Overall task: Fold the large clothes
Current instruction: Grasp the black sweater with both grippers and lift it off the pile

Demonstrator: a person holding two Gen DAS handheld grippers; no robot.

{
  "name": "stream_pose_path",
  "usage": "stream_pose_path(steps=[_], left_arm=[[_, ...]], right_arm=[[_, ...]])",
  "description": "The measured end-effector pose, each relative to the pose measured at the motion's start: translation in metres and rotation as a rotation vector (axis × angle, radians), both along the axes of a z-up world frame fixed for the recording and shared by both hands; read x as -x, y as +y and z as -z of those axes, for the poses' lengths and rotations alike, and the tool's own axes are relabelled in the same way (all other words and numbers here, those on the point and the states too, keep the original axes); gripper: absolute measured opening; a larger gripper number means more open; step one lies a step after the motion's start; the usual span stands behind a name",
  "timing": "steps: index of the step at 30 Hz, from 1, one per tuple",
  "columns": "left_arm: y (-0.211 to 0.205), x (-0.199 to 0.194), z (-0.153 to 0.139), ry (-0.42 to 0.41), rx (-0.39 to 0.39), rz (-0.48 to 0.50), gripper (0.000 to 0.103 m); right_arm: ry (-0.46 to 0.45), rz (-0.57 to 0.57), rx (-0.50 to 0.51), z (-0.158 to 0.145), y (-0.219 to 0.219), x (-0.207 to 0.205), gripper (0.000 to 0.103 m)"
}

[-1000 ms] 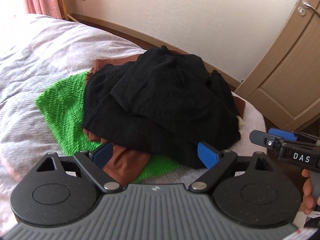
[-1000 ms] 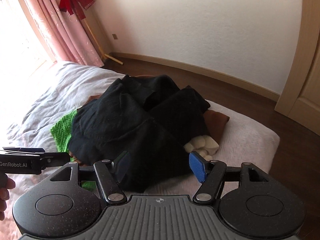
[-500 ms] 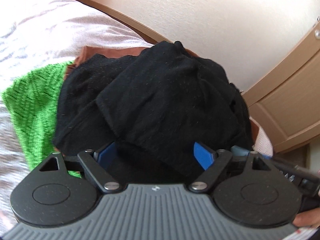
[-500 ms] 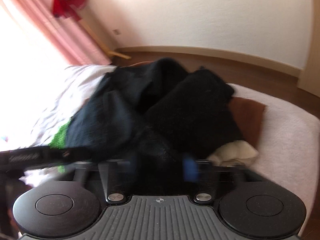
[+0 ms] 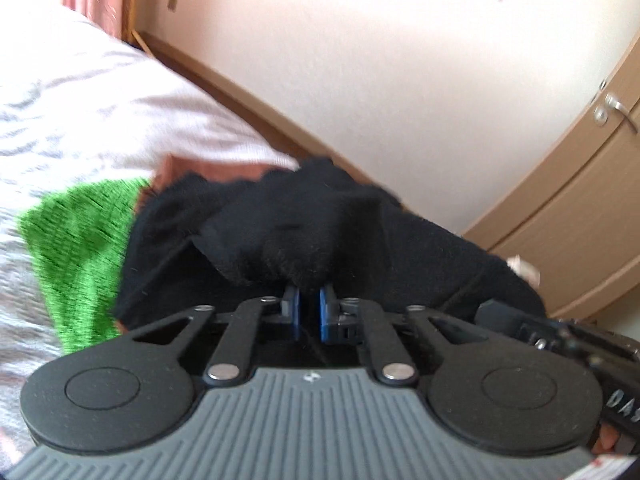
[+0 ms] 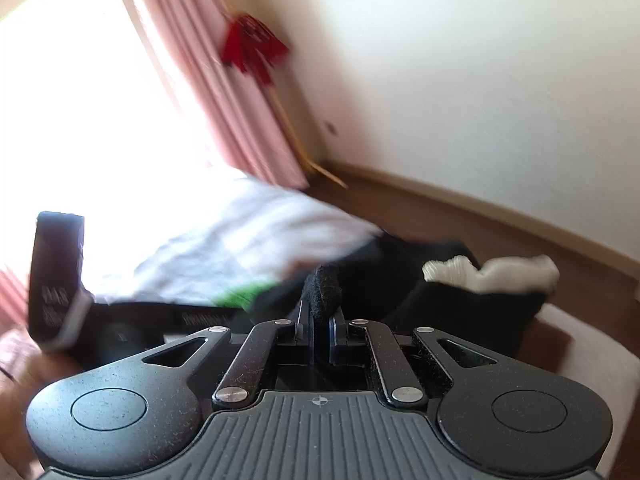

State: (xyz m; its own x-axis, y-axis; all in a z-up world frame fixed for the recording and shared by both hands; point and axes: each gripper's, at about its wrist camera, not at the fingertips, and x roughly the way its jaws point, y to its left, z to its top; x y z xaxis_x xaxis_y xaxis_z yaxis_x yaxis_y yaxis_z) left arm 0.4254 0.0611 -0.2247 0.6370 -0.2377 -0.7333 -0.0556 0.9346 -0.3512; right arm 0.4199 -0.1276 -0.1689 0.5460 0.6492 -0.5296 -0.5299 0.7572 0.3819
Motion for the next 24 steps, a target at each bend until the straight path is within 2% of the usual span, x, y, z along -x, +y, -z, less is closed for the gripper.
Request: stream_pose_path(steps=[6,13,18,24], left_arm=[[0.029,0.064,-0.067,-0.142,0.006,-0.100,0.006],[0.074,0.188,-0.147,-0.318,-0.012,-0.288,0.005],[0.110,0.297,-0.222,-0.482,-0.105,-0.429,0.005],[0.155,0.449,-0.307,-0.615,-0.250,-0.632,0.005]], right_arm=[[-0.112,-0.123,-0.150,-0.070,0.025,0.040,0.002],[-0.181,-0.326,-0.327,-0.150,0.093,0.113,0.002],[-0.181,-0.484,-0.492,-0.216,0.166,0.176,0.002],[-0.216,-0.738,-0.634,-0.300,0.264,0.300,0.002]])
